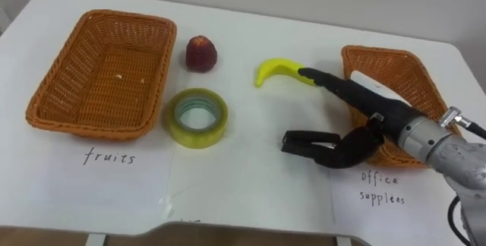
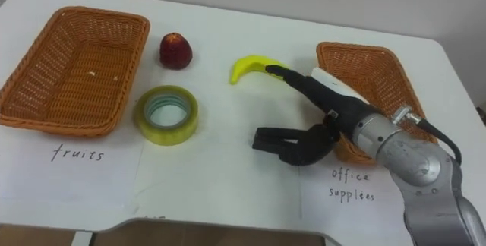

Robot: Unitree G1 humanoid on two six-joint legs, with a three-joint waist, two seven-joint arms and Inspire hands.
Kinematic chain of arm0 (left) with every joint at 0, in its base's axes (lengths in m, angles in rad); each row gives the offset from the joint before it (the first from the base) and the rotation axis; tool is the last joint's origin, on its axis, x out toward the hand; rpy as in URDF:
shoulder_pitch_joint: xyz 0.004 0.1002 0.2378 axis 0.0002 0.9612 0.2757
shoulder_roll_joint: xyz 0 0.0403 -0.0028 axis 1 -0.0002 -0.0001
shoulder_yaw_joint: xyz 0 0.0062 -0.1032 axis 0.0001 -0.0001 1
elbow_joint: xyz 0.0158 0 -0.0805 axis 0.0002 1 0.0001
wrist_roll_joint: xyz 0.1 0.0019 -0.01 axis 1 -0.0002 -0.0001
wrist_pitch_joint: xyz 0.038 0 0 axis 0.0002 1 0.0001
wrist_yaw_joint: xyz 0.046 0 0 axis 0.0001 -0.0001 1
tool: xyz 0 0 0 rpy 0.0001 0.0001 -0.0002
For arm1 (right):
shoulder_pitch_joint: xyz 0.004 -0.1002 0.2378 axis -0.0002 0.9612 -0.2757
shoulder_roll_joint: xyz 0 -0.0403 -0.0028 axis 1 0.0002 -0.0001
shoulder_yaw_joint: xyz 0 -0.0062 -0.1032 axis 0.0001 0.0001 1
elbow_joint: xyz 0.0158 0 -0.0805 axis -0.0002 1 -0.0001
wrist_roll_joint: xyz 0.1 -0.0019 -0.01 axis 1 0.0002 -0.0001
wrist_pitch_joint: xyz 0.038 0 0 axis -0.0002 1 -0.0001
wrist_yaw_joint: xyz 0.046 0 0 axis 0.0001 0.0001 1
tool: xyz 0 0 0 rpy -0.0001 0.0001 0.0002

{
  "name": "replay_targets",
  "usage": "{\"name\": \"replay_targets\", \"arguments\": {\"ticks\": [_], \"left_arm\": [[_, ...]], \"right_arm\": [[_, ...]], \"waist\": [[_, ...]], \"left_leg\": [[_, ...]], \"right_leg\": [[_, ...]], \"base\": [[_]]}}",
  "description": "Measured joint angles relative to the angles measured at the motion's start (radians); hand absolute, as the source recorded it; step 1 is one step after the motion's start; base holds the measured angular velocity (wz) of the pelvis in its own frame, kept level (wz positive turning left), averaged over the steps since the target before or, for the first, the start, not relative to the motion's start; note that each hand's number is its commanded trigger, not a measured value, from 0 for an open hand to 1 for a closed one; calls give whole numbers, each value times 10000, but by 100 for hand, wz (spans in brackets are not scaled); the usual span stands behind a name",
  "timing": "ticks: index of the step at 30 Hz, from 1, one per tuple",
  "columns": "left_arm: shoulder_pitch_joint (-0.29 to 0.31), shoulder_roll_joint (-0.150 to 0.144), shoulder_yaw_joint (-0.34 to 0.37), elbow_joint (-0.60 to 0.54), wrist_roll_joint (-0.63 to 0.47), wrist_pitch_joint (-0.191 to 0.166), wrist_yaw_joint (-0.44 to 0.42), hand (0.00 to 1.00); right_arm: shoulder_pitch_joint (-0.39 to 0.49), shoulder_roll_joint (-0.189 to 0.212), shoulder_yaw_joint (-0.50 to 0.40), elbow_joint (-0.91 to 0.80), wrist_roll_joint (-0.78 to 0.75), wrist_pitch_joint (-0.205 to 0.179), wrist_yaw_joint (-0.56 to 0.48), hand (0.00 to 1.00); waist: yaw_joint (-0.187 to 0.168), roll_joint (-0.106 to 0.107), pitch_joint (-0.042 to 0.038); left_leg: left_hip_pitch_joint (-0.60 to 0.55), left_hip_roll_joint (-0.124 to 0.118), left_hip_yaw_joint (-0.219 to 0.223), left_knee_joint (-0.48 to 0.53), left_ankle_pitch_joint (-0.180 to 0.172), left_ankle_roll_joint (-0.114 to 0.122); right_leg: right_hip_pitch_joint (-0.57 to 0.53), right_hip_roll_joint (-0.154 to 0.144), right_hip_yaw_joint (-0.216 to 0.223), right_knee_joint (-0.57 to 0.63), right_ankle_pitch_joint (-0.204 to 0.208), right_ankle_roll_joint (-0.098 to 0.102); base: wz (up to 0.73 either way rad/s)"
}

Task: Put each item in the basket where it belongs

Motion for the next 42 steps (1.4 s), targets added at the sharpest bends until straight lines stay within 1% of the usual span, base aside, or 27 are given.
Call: {"name": "replay_targets", "arguments": {"ticks": [3,5,12,19,22,26,29,35,38,42], "left_arm": [[-14,23,-32,11,-1,56,-18,0],[-15,23,-38,21,-30,66,-18,0],[-69,48,-240,36,-99,150,33,0],[-93,51,-264,27,-97,151,222,0],[-111,50,-265,27,-98,152,248,0],[-140,42,-302,27,-98,157,370,0],[-118,37,-355,27,-99,163,432,0],[-119,48,-480,28,-95,165,611,0],[-192,65,-611,25,-97,165,616,0],[-209,66,-628,-24,-92,169,609,0]], "right_arm": [[-6,0,165,0,-216,90,47,0],[-6,-14,222,-1,-290,145,97,0],[-6,-74,330,-1,-338,161,101,0],[-5,-131,669,0,-363,170,59,0],[-6,-131,668,0,-364,380,59,0],[-6,-132,669,0,-364,409,59,0],[-6,-132,677,14,-362,501,69,0],[-7,-131,854,218,-367,518,78,0],[-8,-130,1106,478,-372,550,81,0],[-10,-130,1129,485,-598,590,81,0]], "waist": [[1,24,16],[5,19,11],[18,30,18],[45,-5,-8],[137,-29,-25],[214,-42,-33],[237,-32,-4],[259,-51,22],[263,-56,26],[282,-67,17]], "left_leg": [[-4,0,-1,3,0,0],[-6,-3,-7,4,0,0],[-13,-2,-5,-1,0,0],[9,-10,-6,-5,4,-1],[13,-10,-5,-7,7,-2],[14,-12,-6,-7,20,-2],[36,-11,-2,-7,25,-1],[43,-12,-2,-5,25,-1],[24,-15,-1,-10,25,-1],[6,-9,4,-19,25,-1]], "right_leg": [[1,0,2,0,0,0],[0,0,4,1,0,0],[-19,4,47,2,0,0],[-48,1,71,3,0,0],[-48,0,75,1,0,0],[-41,-2,73,2,0,0],[29,0,74,-2,0,0],[32,0,85,1,0,0],[5,0,82,9,0,0],[-57,7,83,13,0,0]], "base": [[0],[0],[0],[0],[0],[0],[0],[0],[0],[0]]}}
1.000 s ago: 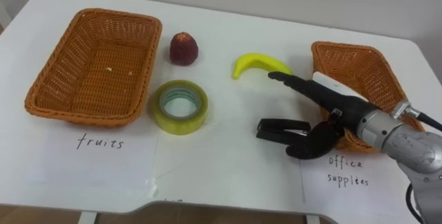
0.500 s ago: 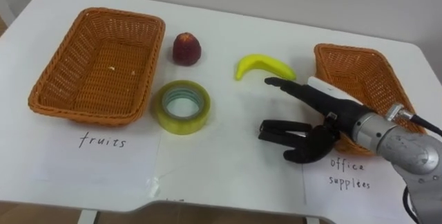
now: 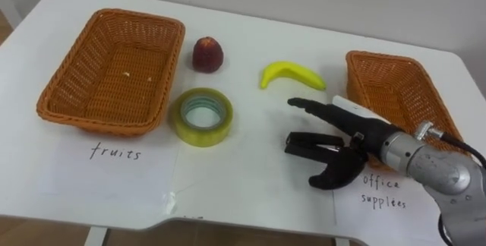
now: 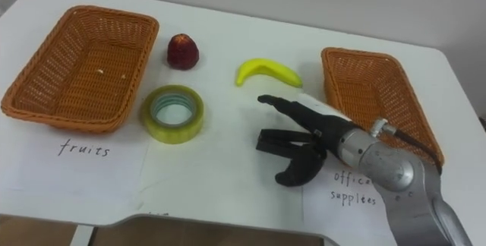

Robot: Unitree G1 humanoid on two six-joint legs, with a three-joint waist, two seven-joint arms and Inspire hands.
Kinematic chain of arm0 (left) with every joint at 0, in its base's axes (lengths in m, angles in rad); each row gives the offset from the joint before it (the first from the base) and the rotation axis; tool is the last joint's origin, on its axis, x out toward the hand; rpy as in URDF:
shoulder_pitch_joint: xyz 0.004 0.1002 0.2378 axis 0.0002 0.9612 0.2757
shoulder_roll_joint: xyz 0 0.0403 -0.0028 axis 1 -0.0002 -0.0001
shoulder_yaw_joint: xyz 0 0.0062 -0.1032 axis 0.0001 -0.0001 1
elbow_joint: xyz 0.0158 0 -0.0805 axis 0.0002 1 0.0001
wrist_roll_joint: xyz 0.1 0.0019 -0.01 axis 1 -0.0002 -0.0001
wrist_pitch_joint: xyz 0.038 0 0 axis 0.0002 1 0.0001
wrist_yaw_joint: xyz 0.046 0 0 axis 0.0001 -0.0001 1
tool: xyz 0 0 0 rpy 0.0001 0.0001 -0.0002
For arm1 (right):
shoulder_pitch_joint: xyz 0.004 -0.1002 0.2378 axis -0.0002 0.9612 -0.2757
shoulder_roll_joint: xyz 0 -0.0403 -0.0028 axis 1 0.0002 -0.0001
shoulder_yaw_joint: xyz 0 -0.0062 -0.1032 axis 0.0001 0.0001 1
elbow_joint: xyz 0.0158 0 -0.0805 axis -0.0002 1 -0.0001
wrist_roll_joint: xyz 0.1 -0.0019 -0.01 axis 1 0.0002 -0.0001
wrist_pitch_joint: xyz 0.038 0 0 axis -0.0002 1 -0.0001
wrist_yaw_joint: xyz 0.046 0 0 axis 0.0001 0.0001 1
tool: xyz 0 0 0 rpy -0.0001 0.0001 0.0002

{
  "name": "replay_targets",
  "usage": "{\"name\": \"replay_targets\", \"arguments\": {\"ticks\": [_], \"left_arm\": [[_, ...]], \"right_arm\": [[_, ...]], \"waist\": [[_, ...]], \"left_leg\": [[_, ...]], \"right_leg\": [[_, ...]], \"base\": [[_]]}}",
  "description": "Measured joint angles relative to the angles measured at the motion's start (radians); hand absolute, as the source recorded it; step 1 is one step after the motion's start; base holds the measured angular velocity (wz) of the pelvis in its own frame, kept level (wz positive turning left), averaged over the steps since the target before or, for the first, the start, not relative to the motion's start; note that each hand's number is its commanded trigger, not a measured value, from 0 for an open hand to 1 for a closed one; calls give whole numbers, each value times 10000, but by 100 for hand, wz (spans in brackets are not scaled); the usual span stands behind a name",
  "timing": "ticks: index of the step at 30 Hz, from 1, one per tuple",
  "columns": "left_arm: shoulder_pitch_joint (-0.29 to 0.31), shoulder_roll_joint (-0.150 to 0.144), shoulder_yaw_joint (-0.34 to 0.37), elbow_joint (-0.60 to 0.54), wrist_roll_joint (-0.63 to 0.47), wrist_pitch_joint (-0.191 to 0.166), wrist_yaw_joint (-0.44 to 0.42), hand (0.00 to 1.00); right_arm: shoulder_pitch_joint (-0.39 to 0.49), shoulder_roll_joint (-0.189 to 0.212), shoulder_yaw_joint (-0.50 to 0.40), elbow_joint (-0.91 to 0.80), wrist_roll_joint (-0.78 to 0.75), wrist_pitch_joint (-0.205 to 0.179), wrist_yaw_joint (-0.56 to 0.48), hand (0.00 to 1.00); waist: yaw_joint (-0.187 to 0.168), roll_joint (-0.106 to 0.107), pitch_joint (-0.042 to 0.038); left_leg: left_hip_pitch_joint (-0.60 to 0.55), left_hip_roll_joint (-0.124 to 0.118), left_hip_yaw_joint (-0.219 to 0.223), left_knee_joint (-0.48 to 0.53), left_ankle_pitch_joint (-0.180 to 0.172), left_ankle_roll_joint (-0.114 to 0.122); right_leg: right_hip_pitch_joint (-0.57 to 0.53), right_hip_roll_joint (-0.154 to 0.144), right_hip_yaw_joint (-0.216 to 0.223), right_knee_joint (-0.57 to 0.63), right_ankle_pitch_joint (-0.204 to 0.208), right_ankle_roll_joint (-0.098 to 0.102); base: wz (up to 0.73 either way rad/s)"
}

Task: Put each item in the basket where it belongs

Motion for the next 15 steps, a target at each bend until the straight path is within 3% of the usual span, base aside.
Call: {"name": "replay_targets", "arguments": {"ticks": [7,12,15], "left_arm": [[-58,0,41,-7,65,22,-15,0],[-169,-46,157,-261,80,412,-35,0],[-178,-62,237,-263,72,455,-40,0]], "right_arm": [[-42,0,14,48,-684,107,0,0],[-204,0,10,716,-1342,644,194,0],[-215,-1,11,910,-1611,658,325,0]], "waist": [[111,-56,-4],[252,-120,3],[269,-155,-1]], "left_leg": [[-41,-5,13,-1,0,0],[-38,-1,4,2,0,0],[-32,-3,-3,3,1,0]], "right_leg": [[-80,-6,-4,-4,0,0],[-63,-6,20,-7,0,0],[-54,-6,31,-6,0,0]], "base": [[0],[0],[0]]}}
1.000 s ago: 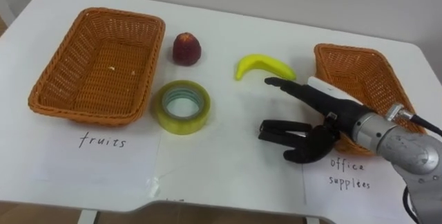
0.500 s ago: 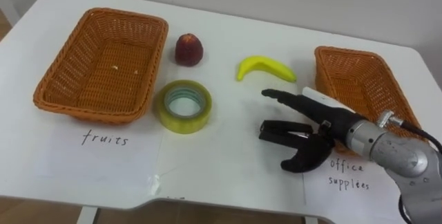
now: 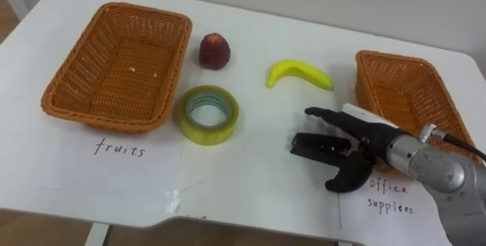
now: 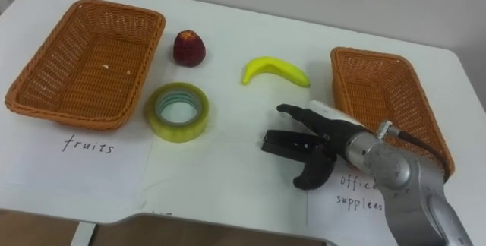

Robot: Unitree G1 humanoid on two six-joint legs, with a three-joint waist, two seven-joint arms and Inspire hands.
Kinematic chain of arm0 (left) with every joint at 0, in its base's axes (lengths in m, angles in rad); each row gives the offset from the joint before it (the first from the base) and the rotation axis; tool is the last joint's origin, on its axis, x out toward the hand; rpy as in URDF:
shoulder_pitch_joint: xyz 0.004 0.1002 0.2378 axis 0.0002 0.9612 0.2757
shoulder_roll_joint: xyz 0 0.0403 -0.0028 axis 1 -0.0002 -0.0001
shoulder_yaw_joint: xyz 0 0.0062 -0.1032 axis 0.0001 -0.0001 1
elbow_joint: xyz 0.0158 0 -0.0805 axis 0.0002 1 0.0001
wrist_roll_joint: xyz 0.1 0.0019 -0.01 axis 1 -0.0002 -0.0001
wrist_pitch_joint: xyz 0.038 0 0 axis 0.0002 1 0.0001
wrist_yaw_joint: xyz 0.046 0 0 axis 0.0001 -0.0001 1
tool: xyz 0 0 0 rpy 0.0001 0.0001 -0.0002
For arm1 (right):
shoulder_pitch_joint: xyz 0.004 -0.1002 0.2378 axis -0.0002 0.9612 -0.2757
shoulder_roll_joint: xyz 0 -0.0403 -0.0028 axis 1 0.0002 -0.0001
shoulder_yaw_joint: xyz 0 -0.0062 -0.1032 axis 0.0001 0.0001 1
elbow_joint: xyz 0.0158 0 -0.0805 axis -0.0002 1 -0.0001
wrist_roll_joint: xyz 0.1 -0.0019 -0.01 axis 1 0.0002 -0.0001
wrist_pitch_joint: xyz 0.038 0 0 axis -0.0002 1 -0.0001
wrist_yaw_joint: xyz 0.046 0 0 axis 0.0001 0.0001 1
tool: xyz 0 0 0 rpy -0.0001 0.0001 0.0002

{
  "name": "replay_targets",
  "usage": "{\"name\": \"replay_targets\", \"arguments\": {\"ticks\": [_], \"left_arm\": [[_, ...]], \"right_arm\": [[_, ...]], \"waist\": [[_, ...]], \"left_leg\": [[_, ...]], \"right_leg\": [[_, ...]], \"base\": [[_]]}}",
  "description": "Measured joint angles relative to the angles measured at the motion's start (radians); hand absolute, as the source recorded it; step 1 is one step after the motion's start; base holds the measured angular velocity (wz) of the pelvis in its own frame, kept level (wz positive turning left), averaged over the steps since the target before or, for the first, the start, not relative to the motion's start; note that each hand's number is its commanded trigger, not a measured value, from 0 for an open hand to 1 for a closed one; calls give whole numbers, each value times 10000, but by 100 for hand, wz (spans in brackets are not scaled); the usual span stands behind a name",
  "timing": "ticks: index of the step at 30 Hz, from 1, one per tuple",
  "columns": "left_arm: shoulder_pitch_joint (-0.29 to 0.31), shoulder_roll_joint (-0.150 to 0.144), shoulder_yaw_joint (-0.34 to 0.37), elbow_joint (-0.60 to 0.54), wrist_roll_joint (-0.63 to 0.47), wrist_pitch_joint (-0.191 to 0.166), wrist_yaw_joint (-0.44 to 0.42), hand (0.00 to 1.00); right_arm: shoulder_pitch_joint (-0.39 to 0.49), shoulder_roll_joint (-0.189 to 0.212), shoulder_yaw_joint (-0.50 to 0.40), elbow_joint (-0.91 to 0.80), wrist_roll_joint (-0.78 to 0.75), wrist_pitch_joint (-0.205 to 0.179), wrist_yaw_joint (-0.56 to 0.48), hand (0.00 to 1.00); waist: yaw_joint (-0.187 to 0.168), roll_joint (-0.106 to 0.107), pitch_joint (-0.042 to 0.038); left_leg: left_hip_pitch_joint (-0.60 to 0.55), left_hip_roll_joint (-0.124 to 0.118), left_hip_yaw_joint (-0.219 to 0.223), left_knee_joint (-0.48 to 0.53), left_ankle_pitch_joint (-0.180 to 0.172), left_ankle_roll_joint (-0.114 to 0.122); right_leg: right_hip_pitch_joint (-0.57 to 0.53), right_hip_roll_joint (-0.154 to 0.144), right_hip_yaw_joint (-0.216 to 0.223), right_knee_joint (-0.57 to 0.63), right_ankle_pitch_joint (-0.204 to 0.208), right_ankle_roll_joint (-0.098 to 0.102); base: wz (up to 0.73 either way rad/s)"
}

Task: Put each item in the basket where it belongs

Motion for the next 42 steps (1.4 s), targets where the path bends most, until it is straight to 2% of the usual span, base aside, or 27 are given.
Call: {"name": "replay_targets", "arguments": {"ticks": [17,20,27,32,38,39,40,42], "left_arm": [[-20,38,2,5,-79,-1,11,0],[-35,47,6,-20,-77,3,13,0],[-38,40,-1,-137,-48,186,149,0],[-18,18,-45,-131,10,191,328,0],[-77,64,-459,-121,-91,163,465,0],[-39,67,-531,-121,-86,131,491,0],[-36,68,-550,-121,-81,118,499,0],[-12,71,-631,-121,-81,97,514,0]], "right_arm": [[-378,0,1,656,-114,-10,317,0],[-378,0,2,623,-114,4,351,0],[-379,0,82,381,-149,430,458,0],[-410,2,155,337,-388,431,459,0],[-469,92,404,28,-646,430,455,0],[-470,92,436,-83,-648,429,455,26],[-471,92,478,-128,-649,425,455,100],[-475,91,595,-203,-685,416,432,100]], "waist": [[-5,-42,13],[102,-49,8],[225,-42,9],[255,-19,19],[229,25,22],[243,38,22],[240,46,27],[223,64,21]], "left_leg": [[-6,-2,-11,-1,1,1],[9,-3,7,-2,0,1],[5,3,9,0,1,1],[5,3,7,1,1,1],[-121,2,-32,-2,1,1],[-149,3,-40,1,1,1],[-151,3,-42,2,1,1],[-149,-1,-97,9,1,2]], "right_leg": [[29,2,-26,18,1,-1],[-10,2,4,17,1,-1],[-19,6,3,17,1,-1],[-21,6,-12,19,1,-1],[-74,8,-24,19,1,-1],[-100,8,-21,19,1,-1],[-102,8,-20,18,1,-1],[-100,7,-25,17,1,-1]], "base": [[0],[-2],[-1],[0],[2],[0],[0],[5]]}}
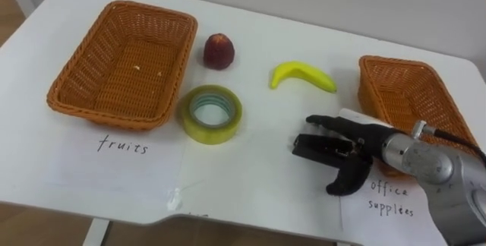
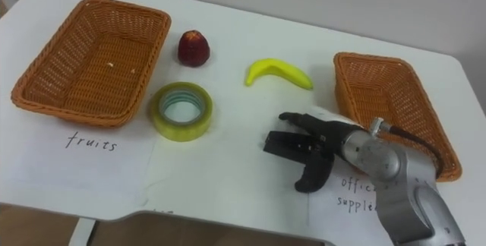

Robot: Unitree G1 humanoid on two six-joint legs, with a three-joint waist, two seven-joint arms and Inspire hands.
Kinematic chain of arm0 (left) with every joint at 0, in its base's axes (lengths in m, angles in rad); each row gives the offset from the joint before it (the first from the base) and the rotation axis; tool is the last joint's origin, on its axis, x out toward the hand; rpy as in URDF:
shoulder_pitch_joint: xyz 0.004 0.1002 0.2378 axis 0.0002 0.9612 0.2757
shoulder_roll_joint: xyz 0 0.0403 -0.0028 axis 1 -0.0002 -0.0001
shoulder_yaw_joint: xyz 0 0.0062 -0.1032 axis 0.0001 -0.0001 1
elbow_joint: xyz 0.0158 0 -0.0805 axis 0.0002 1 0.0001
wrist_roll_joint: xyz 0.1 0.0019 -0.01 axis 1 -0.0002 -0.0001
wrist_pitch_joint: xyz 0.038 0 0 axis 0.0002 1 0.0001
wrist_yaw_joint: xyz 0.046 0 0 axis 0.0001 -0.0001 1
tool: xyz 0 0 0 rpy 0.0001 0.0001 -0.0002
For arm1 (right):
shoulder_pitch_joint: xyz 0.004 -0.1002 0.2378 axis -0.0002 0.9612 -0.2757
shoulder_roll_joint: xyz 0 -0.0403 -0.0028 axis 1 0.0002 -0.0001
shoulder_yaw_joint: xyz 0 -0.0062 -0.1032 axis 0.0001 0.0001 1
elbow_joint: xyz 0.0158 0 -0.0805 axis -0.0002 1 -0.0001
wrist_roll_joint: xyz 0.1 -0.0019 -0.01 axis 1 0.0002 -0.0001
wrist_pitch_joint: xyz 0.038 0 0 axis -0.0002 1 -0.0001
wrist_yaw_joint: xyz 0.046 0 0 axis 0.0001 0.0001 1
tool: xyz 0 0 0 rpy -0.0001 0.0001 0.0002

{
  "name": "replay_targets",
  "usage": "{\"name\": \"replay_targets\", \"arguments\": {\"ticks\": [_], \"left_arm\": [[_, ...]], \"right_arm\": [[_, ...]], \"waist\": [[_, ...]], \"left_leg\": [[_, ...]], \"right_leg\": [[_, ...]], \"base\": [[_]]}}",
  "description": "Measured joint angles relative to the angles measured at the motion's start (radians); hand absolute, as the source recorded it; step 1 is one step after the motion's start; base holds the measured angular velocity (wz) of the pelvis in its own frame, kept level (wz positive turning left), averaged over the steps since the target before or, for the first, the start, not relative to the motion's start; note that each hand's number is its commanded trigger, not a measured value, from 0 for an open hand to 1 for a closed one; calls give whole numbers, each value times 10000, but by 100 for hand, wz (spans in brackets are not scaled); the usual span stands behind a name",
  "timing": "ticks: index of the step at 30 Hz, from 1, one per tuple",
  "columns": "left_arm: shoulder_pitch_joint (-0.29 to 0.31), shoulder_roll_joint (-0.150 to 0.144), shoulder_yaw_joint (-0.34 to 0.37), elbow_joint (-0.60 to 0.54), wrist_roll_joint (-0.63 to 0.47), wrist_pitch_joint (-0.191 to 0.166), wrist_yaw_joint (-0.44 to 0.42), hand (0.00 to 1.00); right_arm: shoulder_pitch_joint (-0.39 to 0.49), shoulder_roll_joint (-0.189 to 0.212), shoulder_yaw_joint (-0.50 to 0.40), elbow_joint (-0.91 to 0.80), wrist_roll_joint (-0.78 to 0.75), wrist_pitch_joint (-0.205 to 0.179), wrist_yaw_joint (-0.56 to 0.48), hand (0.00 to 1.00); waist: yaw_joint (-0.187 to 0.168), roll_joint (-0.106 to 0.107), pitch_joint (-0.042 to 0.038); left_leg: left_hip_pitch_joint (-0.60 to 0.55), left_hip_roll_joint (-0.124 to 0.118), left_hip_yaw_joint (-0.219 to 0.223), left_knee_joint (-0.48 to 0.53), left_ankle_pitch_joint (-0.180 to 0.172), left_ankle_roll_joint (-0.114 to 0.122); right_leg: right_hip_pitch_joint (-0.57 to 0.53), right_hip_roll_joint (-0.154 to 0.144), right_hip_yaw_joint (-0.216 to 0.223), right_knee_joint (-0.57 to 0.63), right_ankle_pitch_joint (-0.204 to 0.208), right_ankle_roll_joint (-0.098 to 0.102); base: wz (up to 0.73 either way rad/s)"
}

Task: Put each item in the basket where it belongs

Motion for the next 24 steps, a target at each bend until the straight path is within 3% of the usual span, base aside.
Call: {"name": "replay_targets", "arguments": {"ticks": [8,24], "left_arm": [[10,4,-27,-5,1,-7,-28,0],[0,6,-64,-13,98,-16,-9,0]], "right_arm": [[-210,1,76,0,-405,-81,-461,100],[-98,56,188,0,-351,-216,-301,100]], "waist": [[10,-5,-4],[7,31,-21]], "left_leg": [[6,-4,-62,17,1,0],[13,-10,-63,30,1,0]], "right_leg": [[14,-2,-9,-9,0,0],[72,-1,-23,-8,0,0]], "base": [[1],[0]]}}
